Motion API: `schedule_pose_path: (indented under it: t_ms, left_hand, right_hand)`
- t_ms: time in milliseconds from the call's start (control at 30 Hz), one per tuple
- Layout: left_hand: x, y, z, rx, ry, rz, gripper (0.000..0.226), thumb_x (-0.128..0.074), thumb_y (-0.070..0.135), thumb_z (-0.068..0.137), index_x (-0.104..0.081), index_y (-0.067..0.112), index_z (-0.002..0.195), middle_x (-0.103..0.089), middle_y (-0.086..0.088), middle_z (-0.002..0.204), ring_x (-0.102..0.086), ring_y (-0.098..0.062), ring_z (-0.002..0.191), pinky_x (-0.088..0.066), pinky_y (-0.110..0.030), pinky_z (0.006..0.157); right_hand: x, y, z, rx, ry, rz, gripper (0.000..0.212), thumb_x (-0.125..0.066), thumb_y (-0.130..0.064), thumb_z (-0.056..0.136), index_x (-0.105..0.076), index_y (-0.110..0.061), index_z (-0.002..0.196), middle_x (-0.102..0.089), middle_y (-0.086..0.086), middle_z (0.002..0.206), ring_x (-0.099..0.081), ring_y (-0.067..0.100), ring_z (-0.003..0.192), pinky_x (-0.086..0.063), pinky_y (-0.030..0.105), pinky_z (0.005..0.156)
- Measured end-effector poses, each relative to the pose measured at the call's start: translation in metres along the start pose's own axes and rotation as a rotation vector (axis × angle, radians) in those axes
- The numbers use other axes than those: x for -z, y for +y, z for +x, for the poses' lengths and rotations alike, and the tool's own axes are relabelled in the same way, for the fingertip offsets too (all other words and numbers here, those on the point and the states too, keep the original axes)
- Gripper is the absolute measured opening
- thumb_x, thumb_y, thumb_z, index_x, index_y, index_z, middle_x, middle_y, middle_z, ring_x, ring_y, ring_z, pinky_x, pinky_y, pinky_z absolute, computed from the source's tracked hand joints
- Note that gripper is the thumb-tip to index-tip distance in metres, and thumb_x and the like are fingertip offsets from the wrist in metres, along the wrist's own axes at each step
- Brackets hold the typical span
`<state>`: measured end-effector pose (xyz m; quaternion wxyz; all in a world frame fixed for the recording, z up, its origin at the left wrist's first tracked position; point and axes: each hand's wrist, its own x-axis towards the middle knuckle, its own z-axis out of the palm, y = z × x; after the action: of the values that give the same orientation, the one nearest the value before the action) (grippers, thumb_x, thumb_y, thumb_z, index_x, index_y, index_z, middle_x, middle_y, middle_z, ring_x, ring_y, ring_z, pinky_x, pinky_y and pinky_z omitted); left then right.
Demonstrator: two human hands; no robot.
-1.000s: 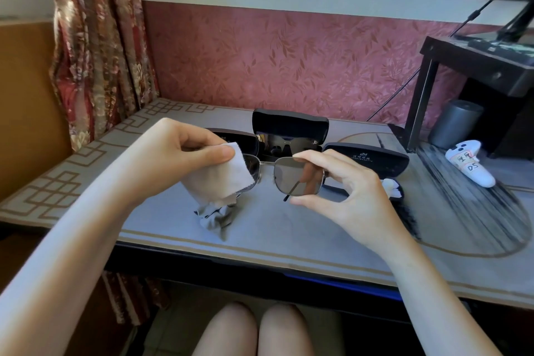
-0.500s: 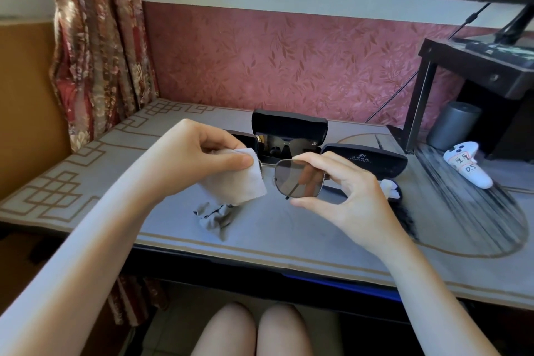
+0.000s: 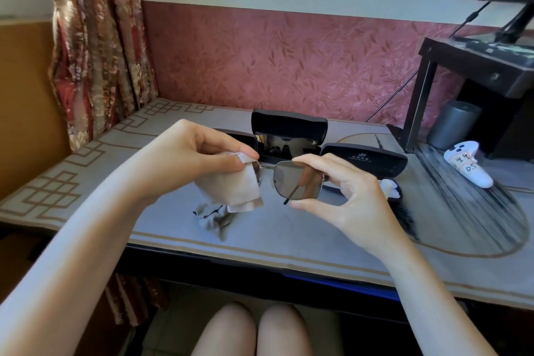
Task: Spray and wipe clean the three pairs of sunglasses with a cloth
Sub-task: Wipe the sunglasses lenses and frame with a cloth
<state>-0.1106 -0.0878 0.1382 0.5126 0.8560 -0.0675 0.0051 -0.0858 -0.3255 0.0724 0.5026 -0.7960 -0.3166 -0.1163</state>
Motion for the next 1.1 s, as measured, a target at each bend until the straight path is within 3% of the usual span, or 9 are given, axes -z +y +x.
schedule_pose_path:
  t_ms: [100,300,467,567,733,767,900,1000,1100]
  left_hand:
    - [0.010,-0.001,-0.002,0.013,-0.012,-0.014,0.026,-0.070,0.006,0.083,-0.079,0.031,0.087,-0.077,0.004,0.079,-0.070,0.000,0.073,-0.052,-0.010,0.073]
    - [0.018,-0.007,-0.004,0.046,-0.020,-0.006,0.030,-0.073,0.002,0.078,-0.079,0.030,0.088,-0.077,0.002,0.080,-0.071,-0.002,0.070,-0.051,-0.008,0.064]
    - [0.013,-0.007,-0.003,0.049,0.033,0.005,0.026,-0.073,0.004,0.079,-0.079,0.028,0.086,-0.077,0.003,0.077,-0.071,-0.001,0.071,-0.050,-0.006,0.070]
    - [0.009,-0.006,-0.001,0.045,0.058,0.018,0.020,-0.073,0.008,0.081,-0.078,0.027,0.086,-0.076,0.005,0.075,-0.070,0.001,0.070,-0.050,-0.009,0.071]
    - [0.004,-0.007,0.003,0.022,0.087,-0.021,0.019,-0.073,0.008,0.082,-0.079,0.026,0.079,-0.076,0.003,0.073,-0.067,0.002,0.068,-0.048,-0.015,0.075]
    - [0.003,-0.007,0.003,0.020,0.084,-0.021,0.019,-0.072,0.008,0.082,-0.079,0.025,0.078,-0.076,0.003,0.073,-0.067,0.001,0.068,-0.048,-0.017,0.078]
    - [-0.002,-0.005,0.004,0.012,0.058,-0.018,0.021,-0.072,0.008,0.083,-0.079,0.027,0.077,-0.076,0.003,0.075,-0.068,0.000,0.070,-0.048,-0.022,0.082]
    - [-0.006,-0.002,0.005,0.010,0.057,-0.023,0.020,-0.072,0.009,0.083,-0.079,0.027,0.076,-0.076,0.004,0.076,-0.069,0.000,0.073,-0.048,-0.020,0.083]
    - [-0.010,0.002,0.007,0.004,0.042,-0.020,0.017,-0.074,0.012,0.082,-0.079,0.028,0.077,-0.076,0.004,0.075,-0.069,-0.001,0.073,-0.049,-0.016,0.075]
  right_hand:
    - [0.001,0.000,-0.001,-0.010,0.017,-0.012,0.048,-0.082,-0.023,0.075,-0.065,-0.030,0.119,-0.058,-0.009,0.090,-0.056,0.016,0.090,-0.042,0.049,0.091]
    - [0.002,0.000,-0.002,-0.006,0.007,-0.002,0.047,-0.081,-0.017,0.075,-0.065,-0.027,0.118,-0.058,-0.008,0.087,-0.056,0.015,0.088,-0.042,0.043,0.092]
    - [0.000,0.001,-0.001,-0.025,0.004,-0.049,0.045,-0.077,-0.032,0.075,-0.063,-0.038,0.117,-0.060,-0.009,0.090,-0.058,0.014,0.091,-0.037,0.058,0.098]
    - [0.001,0.000,-0.001,-0.017,0.004,-0.035,0.045,-0.077,-0.030,0.075,-0.063,-0.039,0.117,-0.060,-0.008,0.090,-0.058,0.015,0.091,-0.038,0.056,0.097]
    - [-0.001,-0.001,-0.001,-0.051,-0.004,-0.096,0.044,-0.071,-0.047,0.074,-0.058,-0.052,0.116,-0.059,-0.017,0.094,-0.058,0.012,0.099,-0.028,0.071,0.099]
    - [0.000,-0.001,-0.001,-0.048,-0.008,-0.100,0.045,-0.073,-0.046,0.074,-0.058,-0.051,0.116,-0.059,-0.017,0.095,-0.058,0.012,0.100,-0.029,0.068,0.101]
    - [0.000,0.000,-0.001,0.025,-0.024,-0.035,0.048,-0.081,-0.012,0.076,-0.064,-0.025,0.119,-0.056,-0.008,0.089,-0.055,0.009,0.088,-0.039,0.021,0.091]
    - [0.000,0.003,-0.001,0.022,-0.028,-0.028,0.048,-0.081,-0.011,0.076,-0.064,-0.024,0.120,-0.057,-0.008,0.090,-0.055,0.010,0.089,-0.039,0.019,0.091]
    - [-0.001,0.001,0.000,0.013,-0.023,-0.017,0.048,-0.080,-0.013,0.077,-0.064,-0.027,0.120,-0.059,-0.006,0.092,-0.057,0.014,0.094,-0.042,0.030,0.096]
